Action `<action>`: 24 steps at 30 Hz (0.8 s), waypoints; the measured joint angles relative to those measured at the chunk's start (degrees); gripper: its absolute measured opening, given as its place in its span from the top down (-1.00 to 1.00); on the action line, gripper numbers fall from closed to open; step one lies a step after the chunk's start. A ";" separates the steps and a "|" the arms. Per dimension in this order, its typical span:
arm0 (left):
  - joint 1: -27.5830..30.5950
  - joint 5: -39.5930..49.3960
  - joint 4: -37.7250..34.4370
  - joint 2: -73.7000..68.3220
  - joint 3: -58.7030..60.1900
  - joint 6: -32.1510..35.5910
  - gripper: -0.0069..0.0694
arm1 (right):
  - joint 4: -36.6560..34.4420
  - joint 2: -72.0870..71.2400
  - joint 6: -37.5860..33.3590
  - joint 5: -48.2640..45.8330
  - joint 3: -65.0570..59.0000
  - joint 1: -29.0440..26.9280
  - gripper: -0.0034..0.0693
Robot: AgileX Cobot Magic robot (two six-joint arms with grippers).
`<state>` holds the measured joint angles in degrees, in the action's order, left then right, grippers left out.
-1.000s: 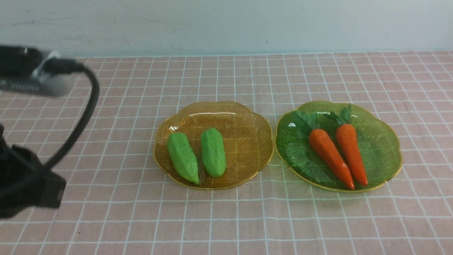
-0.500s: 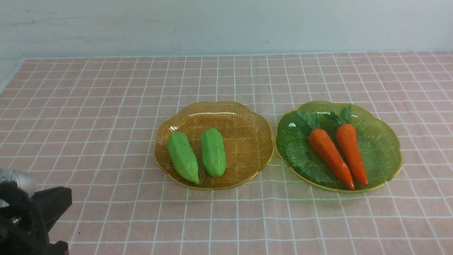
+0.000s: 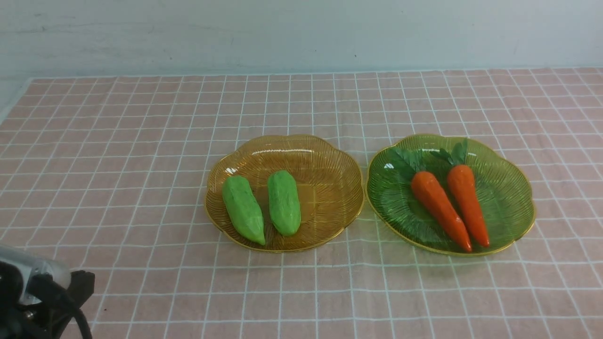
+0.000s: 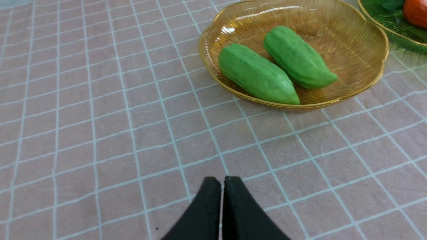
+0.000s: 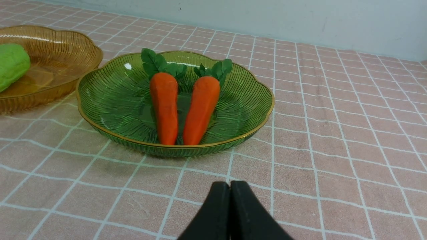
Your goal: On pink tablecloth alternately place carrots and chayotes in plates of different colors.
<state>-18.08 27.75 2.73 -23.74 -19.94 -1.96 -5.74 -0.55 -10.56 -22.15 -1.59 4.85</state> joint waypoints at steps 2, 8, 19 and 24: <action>2.84 -0.54 0.33 6.86 4.71 0.00 0.83 | 0.00 0.00 0.00 0.00 0.00 0.00 0.95; 13.66 -3.05 -1.81 22.67 16.09 0.00 0.83 | 0.00 0.00 0.00 0.00 0.00 0.00 0.95; 18.08 -4.90 -2.22 24.46 21.34 0.02 0.83 | 0.00 0.00 0.00 -0.10 0.00 0.00 0.95; 18.08 -4.90 -2.22 24.46 21.34 0.02 0.83 | 0.00 0.00 0.00 -0.10 0.00 0.00 0.95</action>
<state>0.00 22.85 0.51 0.72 1.41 -1.94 -5.74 -0.55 -10.56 -22.25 -1.59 4.85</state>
